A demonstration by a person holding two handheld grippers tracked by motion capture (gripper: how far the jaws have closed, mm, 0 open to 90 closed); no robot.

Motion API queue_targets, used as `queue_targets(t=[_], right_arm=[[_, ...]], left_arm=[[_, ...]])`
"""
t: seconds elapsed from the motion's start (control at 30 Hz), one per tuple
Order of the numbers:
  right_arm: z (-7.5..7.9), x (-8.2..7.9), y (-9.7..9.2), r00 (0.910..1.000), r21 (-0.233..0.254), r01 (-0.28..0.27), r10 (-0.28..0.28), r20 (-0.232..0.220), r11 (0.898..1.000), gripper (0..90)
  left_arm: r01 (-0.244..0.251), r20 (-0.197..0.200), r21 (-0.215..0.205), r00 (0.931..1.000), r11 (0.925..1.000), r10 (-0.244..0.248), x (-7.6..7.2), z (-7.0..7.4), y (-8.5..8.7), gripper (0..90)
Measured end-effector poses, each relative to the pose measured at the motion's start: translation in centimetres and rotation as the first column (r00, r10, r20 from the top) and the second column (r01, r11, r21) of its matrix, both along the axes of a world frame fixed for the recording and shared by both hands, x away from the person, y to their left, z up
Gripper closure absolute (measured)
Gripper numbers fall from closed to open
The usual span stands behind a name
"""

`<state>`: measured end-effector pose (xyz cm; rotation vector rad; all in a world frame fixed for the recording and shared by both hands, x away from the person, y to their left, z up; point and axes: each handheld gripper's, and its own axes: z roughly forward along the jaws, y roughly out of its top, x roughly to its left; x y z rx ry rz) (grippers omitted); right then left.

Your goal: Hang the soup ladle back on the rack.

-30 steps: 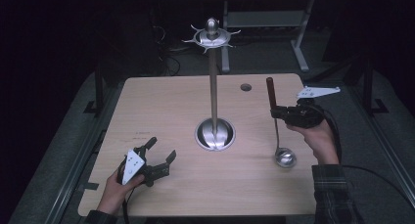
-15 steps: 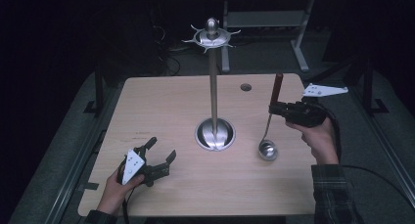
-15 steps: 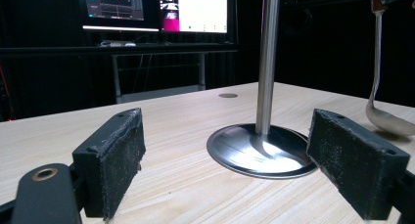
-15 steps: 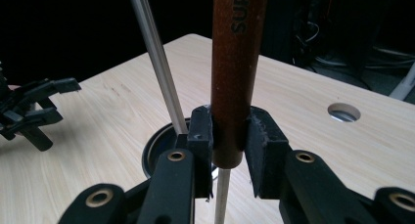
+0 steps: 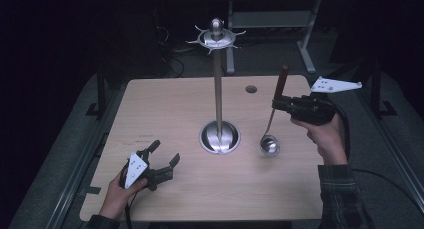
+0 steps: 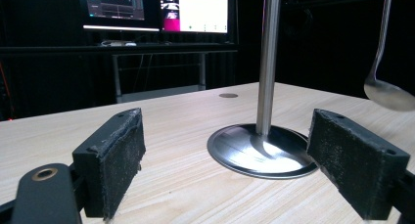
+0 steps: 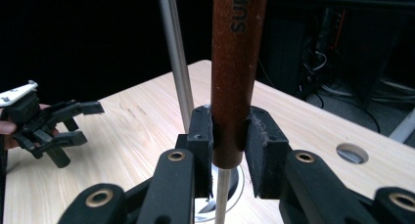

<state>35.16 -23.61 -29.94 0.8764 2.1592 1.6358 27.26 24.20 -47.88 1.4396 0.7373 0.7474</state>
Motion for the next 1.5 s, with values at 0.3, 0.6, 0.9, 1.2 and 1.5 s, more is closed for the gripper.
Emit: queue_targets(t=[0.3,0.6,0.9,1.2,1.5], right_arm=[[2.9,0.0,1.2,0.9979,0.001,-0.045,0.045,0.047,0.999,73.5],[5.1,0.1,3.1,0.9933,0.0,-0.09,0.09,0.072,0.996,73.5],[6.3,0.4,5.5,0.9875,-0.018,-0.134,0.135,0.082,0.991,73.5],[6.7,1.0,7.2,0.9847,-0.023,-0.153,0.155,0.081,0.988,73.5],[6.9,1.5,7.9,0.9851,-0.028,-0.152,0.154,0.077,0.988,73.5]], left_arm=[[-0.001,0.0,-0.001,1.0,1.0,0.001,0.0,0.0,0.0,13.6],[0.0,-0.001,0.003,1.0,1.0,0.0,0.0,0.0,0.0,13.6],[0.001,0.0,0.003,1.0,1.0,-0.001,0.0,0.0,0.0,13.6],[0.0,-0.001,0.006,1.0,1.0,0.0,0.0,0.0,0.1,13.6],[0.001,-0.001,0.005,1.0,1.0,-0.001,0.0,0.0,0.0,13.6]])
